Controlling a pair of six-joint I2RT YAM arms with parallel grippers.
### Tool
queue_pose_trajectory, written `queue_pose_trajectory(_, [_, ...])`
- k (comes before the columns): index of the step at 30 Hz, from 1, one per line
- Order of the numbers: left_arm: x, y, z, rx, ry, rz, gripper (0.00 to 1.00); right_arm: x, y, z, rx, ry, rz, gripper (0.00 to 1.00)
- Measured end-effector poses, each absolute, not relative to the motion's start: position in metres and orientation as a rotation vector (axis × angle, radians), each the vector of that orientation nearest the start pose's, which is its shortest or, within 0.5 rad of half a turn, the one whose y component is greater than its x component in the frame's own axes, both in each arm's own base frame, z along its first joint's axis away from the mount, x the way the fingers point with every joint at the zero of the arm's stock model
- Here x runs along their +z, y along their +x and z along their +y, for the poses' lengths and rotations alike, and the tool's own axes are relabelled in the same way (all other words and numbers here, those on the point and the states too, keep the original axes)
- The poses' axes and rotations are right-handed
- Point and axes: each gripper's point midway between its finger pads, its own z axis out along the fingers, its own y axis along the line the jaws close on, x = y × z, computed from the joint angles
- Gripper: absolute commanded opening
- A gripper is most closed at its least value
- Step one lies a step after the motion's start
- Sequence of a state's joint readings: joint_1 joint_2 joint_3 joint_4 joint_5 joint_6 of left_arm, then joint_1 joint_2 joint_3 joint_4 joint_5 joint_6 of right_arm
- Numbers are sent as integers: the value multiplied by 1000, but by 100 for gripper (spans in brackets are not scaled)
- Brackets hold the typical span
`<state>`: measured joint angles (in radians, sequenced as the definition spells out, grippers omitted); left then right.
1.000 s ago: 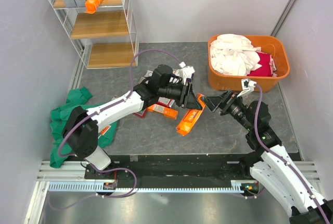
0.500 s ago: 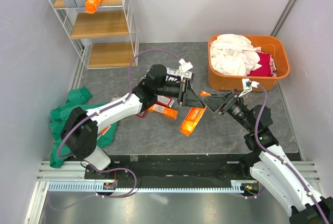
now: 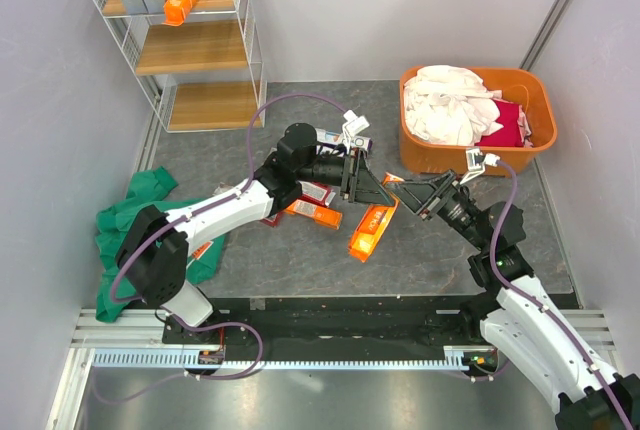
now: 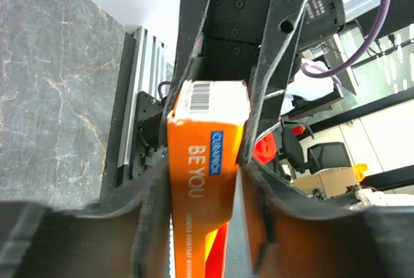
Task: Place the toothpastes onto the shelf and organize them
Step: Pick up the toothpaste from the center of the board, then place the toothpaste on the shelf.
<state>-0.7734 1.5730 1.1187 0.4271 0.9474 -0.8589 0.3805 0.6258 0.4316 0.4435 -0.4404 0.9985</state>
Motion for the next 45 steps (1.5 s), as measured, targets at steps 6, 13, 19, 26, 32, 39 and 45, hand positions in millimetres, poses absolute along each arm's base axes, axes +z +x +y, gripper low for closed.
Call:
queue_pose_trajectory(6, [291, 188, -405, -1898, 800, 1846, 87, 307, 216, 202, 1422, 43, 1527, 27])
queue_pose_trajectory(13, [292, 208, -377, -1814, 655, 1876, 94, 311, 218, 198, 1386, 55, 1526, 25])
queue_pose_trajectory(19, [308, 232, -342, -1714, 513, 1832, 98, 324, 225, 186, 1304, 107, 1505, 26])
queue_pose_trajectory(26, [298, 232, -330, -1738, 427, 1844, 100, 363, 232, 149, 1149, 255, 1369, 34])
queue_pose_trajectory(32, [295, 228, -332, -1808, 375, 1838, 100, 389, 230, 108, 1043, 421, 1223, 35])
queue_pose_trajectory(39, [300, 211, -354, -1886, 413, 1796, 100, 389, 235, 83, 971, 550, 1172, 34])
queue_pose_trajectory(45, [302, 203, -385, -1959, 445, 1775, 99, 393, 235, 78, 960, 579, 1159, 34])
